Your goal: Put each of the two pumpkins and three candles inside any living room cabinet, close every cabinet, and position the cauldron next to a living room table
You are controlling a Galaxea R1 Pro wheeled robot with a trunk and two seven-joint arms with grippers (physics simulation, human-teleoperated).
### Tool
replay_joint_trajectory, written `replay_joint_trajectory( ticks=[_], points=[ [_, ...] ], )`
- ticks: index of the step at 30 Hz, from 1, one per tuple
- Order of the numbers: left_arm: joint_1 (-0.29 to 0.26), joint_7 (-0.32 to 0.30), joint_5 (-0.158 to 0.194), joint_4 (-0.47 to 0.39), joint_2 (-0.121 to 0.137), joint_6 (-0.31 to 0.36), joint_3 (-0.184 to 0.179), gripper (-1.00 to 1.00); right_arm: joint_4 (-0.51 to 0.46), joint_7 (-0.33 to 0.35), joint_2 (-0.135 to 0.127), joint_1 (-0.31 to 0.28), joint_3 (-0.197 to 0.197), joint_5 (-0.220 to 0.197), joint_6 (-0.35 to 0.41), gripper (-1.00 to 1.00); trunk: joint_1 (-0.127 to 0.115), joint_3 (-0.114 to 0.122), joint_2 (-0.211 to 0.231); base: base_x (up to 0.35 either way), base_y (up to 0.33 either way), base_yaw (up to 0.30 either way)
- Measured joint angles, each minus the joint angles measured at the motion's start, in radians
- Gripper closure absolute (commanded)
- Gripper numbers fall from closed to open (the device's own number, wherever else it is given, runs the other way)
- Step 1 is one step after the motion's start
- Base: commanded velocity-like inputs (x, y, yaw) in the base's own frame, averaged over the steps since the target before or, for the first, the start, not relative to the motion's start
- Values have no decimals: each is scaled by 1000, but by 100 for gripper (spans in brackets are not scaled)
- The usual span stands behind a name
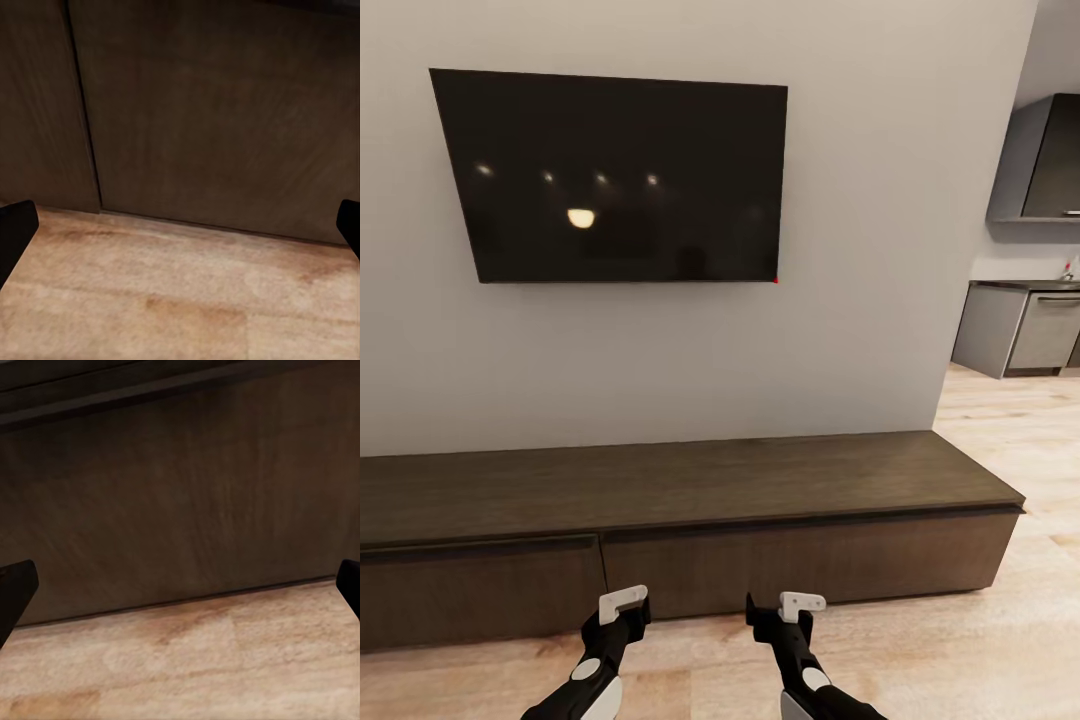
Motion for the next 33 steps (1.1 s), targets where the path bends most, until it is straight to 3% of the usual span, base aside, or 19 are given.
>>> replay_joint_trajectory(
  ticks=[11, 15, 18, 19, 22, 25, 27, 29, 30, 33],
  points=[
    [0, -7, 12, -23, 11, 29, 7, -100, 2, 0, 1, 0, -5, -3, -4, -100, 0, 0, 0, 0, 0, 0],
    [0, -10, 12, -137, 42, 249, 12, -100, 2, 0, 1, 0, -7, -6, -3, -100, 0, 0, 0, 0, 0, 0],
    [13, -15, 35, -340, 109, 507, 11, -100, 1, 0, -1, 0, -9, -64, -2, -100, 0, 0, 0, 0, 0, 0],
    [33, -16, 71, -431, 137, 618, 12, -100, 1, 0, -1, 0, -9, -109, -2, -100, 0, 0, 0, 0, 0, 0],
    [67, -15, 188, -638, 203, 844, 15, -100, -3, 0, 0, 0, -8, -209, -4, -100, 0, 0, 0, 0, 0, 0],
    [79, -15, 292, -802, 277, 1035, 25, -100, -2, -3, 0, 0, -9, -255, -2, -100, 0, 0, 0, 0, 0, 0],
    [81, -16, 364, -899, 327, 1148, 62, -100, -3, -7, 1, 0, -10, -266, 0, -100, 0, 0, 0, 0, 0, 0],
    [82, -16, 456, -989, 369, 1223, 121, -100, 2, -27, 2, 0, -15, -271, -4, -100, 0, 0, 0, 0, 0, 0],
    [82, -16, 484, -1008, 379, 1234, 136, -100, 3, -40, 2, 0, -17, -272, -5, -100, 0, 0, 0, 0, 0, 0],
    [82, -16, 665, -1066, 454, 1266, 190, -100, -3, -155, 2, 0, -26, -269, -7, -100, 0, 0, 0, 0, 0, 0]
  ],
)
